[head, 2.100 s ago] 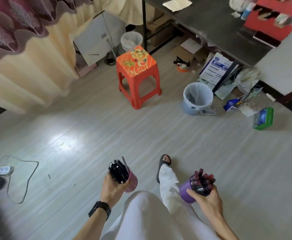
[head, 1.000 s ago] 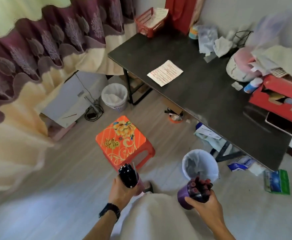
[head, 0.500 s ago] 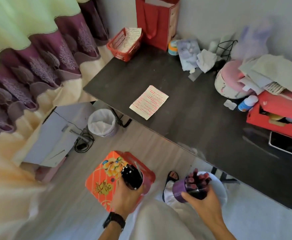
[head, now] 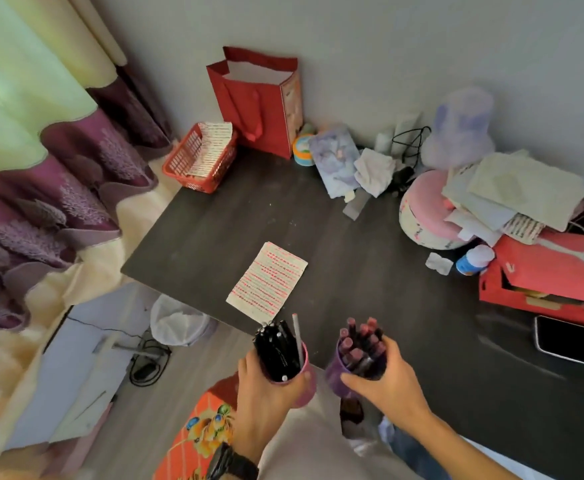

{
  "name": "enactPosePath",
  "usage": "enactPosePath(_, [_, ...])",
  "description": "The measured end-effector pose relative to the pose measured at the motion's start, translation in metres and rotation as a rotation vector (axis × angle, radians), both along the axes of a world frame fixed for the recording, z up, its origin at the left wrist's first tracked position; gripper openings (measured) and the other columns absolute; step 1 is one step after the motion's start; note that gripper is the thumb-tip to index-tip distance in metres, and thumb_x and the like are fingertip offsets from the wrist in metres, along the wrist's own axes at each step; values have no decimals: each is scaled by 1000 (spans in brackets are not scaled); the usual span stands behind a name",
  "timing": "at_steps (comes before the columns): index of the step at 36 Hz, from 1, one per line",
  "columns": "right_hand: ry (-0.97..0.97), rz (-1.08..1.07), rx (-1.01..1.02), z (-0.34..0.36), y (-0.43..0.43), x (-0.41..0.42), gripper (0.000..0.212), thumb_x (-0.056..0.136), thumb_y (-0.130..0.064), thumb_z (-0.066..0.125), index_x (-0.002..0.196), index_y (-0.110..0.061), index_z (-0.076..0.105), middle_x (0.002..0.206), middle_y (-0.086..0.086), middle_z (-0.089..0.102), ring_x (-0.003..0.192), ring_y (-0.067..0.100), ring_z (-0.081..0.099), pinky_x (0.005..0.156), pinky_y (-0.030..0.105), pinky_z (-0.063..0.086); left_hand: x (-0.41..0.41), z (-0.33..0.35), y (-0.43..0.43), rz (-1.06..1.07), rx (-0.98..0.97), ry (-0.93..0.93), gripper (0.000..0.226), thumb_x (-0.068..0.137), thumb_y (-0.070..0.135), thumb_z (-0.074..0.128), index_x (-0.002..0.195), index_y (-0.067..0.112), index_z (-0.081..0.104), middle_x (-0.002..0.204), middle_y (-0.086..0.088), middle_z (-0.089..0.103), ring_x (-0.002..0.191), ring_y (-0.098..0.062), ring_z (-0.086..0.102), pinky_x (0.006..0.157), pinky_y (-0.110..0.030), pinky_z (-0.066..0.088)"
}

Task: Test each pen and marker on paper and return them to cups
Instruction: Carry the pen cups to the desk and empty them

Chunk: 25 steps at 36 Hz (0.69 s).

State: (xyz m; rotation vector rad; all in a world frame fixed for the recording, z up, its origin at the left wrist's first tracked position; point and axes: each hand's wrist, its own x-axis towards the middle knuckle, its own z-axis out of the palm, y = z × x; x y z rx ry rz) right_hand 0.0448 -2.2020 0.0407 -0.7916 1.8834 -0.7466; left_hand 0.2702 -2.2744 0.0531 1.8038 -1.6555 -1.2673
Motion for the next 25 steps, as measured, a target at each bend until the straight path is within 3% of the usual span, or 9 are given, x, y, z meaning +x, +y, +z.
enactPosePath(3, [-26,-114,5,-6,-21,-4,96,45,-64,87,126,-43,38,102,-29,63,87,-15,61,66,9,47,-21,10,-38,-86,-9,76,43,58,35,86,94,27,64,91,6,65,82,-14,64,62,-30,54])
enactPosePath(5, [-45,-180,-6,-10,-29,-5,96,44,-63,87,125,-40,42,101,-27,65,86,-18,63,63,6,48,-32,11,-56,-138,22,87,43,59,32,86,96,26,65,93,2,67,84,-13,65,63,-28,55])
enactPosePath(8, [-63,-271,-4,-20,-43,-12,94,43,-64,86,124,-40,45,102,-29,64,85,-23,60,62,5,47,-50,2,-88,-231,146,39,64,57,40,85,113,23,59,109,-4,64,96,-16,65,72,-29,58])
enactPosePath(12, [-82,-361,47,-34,-64,-28,88,49,-56,92,123,-41,46,105,-28,62,88,-13,62,67,8,47,-79,-20,-133,-379,271,-14,65,59,54,82,116,34,59,104,15,70,97,-4,68,83,-36,61])
enactPosePath(16, [-67,-405,144,-49,-82,-47,79,63,-49,93,125,-38,46,109,-16,61,96,9,63,70,17,48,-110,-44,-173,-520,431,-134,88,60,71,78,133,29,50,121,10,66,107,-12,64,88,-31,53])
enactPosePath(19, [-86,-422,210,-61,-92,-62,73,67,-48,91,125,-37,49,108,-15,62,94,5,63,72,22,50,-138,-63,-197,-638,486,-189,87,69,66,79,138,25,45,131,3,63,117,-20,62,96,-35,52])
enactPosePath(25, [-64,-465,289,-80,-117,-84,64,69,-54,88,118,-35,52,102,-16,64,88,-1,63,67,18,47,-175,-92,-222,-723,536,-285,89,70,69,76,138,20,46,131,-1,63,115,-23,63,96,-36,52])
